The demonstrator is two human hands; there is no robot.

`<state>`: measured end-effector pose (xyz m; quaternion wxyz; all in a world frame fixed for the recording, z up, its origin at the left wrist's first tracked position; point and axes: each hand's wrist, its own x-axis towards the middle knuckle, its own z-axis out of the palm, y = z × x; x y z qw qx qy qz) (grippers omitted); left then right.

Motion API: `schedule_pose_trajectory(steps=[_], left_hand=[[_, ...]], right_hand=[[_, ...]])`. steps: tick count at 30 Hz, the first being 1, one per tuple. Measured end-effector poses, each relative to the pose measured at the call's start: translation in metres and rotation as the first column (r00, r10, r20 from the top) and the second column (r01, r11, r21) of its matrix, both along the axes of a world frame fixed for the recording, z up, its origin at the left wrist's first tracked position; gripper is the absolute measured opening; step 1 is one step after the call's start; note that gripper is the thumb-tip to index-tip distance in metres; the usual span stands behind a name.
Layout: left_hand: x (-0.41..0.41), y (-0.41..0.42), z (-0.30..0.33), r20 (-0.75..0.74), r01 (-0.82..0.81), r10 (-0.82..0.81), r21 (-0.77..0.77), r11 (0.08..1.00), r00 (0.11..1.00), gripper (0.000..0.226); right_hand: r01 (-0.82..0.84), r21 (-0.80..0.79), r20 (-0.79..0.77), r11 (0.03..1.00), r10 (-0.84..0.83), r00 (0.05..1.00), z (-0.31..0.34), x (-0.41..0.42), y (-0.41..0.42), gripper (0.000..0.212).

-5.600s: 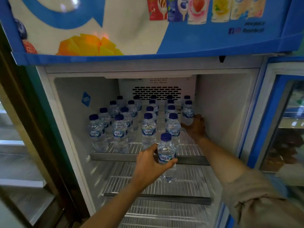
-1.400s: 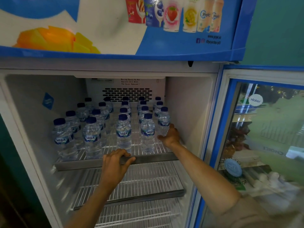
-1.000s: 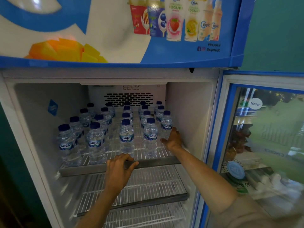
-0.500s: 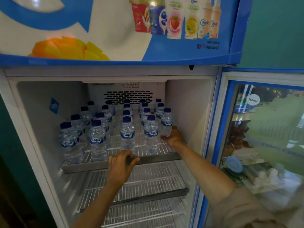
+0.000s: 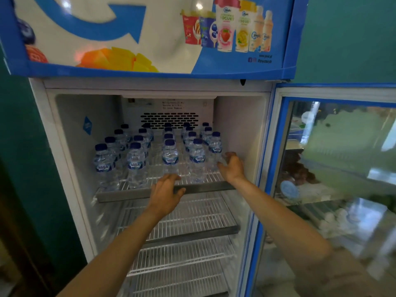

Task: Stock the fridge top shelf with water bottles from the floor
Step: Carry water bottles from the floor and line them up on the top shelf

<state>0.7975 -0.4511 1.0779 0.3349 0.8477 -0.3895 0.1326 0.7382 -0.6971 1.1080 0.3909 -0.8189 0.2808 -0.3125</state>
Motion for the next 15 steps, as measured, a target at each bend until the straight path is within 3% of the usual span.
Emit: schedule_pose_trajectory(steps=[6, 15], left_hand=[[-0.056, 0.004, 0.022, 0.062, 0.012, -0.012, 0.001, 1.000, 0.998, 0.038], [-0.164, 0.036, 0.022, 0.052, -0.007, 0.004, 0.058, 0.998, 0.999, 0.037]], right_hand=[[-0.009, -0.121, 0.060, 0.993, 0.016, 0.998, 0.007, -0.071, 0.038, 0.042], [0.004, -0.136, 0.031, 0.991, 0.000, 1.000, -0.009, -0.195, 0.069, 0.046]])
